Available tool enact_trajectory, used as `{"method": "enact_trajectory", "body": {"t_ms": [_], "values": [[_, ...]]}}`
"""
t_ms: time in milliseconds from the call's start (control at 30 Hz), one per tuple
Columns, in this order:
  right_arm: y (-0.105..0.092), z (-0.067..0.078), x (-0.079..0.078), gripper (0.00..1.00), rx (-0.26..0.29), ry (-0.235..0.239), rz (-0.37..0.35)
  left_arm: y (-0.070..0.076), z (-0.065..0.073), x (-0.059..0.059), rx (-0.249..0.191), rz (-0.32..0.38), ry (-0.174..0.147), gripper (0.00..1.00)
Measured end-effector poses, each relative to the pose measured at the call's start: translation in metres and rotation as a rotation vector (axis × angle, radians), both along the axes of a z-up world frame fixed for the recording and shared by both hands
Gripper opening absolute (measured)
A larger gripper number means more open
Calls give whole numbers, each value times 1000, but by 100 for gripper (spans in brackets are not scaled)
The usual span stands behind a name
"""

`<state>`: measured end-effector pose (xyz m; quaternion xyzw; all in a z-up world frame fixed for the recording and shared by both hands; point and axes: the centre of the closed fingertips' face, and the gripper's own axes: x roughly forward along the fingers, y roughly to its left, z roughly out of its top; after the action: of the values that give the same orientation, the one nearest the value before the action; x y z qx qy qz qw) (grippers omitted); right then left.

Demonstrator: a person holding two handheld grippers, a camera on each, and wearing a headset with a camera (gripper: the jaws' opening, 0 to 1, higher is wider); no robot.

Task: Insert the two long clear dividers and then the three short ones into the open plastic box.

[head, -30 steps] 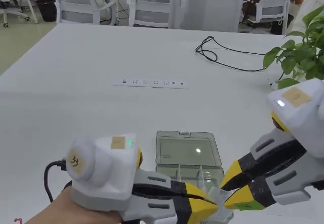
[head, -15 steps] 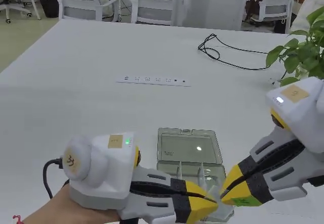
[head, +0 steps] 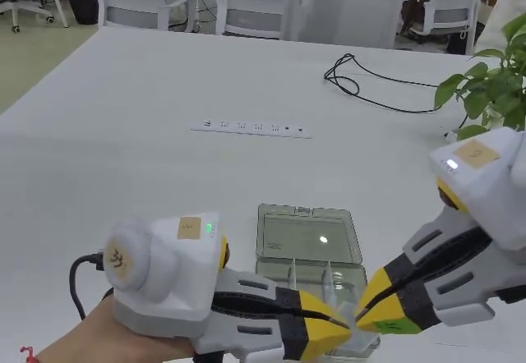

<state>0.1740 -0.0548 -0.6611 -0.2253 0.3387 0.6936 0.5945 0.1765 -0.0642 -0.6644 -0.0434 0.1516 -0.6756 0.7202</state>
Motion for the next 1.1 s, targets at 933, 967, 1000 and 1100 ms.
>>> {"method": "enact_trajectory", "body": {"t_ms": [933, 967, 1000, 1100], "values": [[8, -1, 27, 3, -10, -77, -74, 45, -31, 18, 119, 153, 3, 26], [8, -2, 28, 3, -12, -81, -76, 47, -32, 19, 123, 159, 2, 28], [9, -3, 31, 3, -13, -85, -79, 50, -33, 21, 131, 170, -2, 29], [13, -4, 34, 3, -15, -88, -84, 57, -37, 25, 147, 195, -3, 35]]}}
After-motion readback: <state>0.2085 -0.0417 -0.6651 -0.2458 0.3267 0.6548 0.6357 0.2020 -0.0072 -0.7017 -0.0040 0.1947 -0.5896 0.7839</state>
